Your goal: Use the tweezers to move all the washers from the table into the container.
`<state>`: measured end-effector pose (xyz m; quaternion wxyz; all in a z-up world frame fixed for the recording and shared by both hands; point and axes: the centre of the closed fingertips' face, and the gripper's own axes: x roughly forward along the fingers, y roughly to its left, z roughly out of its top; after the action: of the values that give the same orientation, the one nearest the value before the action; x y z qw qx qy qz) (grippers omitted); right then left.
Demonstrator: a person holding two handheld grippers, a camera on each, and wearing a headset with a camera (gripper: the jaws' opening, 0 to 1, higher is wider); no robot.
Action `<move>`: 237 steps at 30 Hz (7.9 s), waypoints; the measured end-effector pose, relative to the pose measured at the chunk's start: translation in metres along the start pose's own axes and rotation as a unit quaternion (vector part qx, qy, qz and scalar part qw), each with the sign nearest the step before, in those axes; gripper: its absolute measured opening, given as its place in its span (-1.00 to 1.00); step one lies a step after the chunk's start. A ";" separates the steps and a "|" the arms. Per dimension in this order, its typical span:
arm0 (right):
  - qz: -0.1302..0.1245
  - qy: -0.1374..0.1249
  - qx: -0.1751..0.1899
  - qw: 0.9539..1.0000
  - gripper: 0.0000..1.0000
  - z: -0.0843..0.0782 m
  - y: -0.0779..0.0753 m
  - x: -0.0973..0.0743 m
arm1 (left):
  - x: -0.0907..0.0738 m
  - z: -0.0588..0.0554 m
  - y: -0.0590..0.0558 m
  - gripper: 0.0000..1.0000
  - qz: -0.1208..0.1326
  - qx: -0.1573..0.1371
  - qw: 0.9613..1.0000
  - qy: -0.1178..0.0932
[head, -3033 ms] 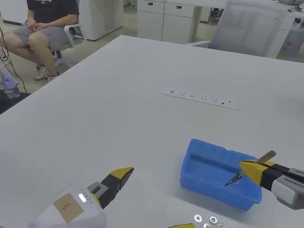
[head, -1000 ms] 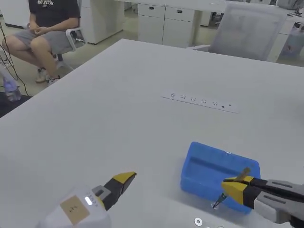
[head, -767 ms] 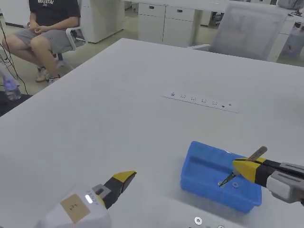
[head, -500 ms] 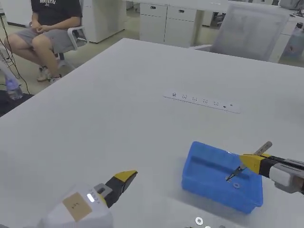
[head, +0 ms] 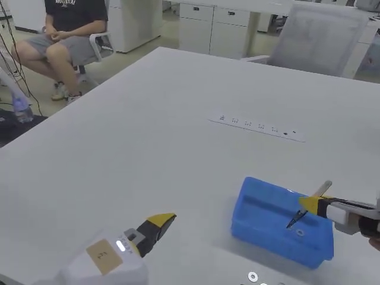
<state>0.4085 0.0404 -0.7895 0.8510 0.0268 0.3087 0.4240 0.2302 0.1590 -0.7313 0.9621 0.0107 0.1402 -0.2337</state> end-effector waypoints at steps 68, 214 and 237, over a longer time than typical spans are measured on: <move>0.076 0.042 -0.190 0.978 -0.95 -0.081 0.100 -0.045 | 0.003 -0.008 -0.006 0.48 -0.018 0.013 1.000 0.021; 0.114 0.057 -0.167 0.978 -0.94 -0.083 0.122 -0.032 | 0.001 -0.009 -0.006 0.45 -0.021 0.008 1.000 0.020; 0.108 -0.027 -0.160 0.981 -0.97 -0.012 0.117 -0.045 | 0.001 -0.008 -0.007 0.43 -0.021 0.010 1.000 0.021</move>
<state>0.2990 0.0792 -0.7400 0.8016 -0.0654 0.2089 0.5563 0.2260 0.1533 -0.7394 0.9537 0.0221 0.1587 -0.2547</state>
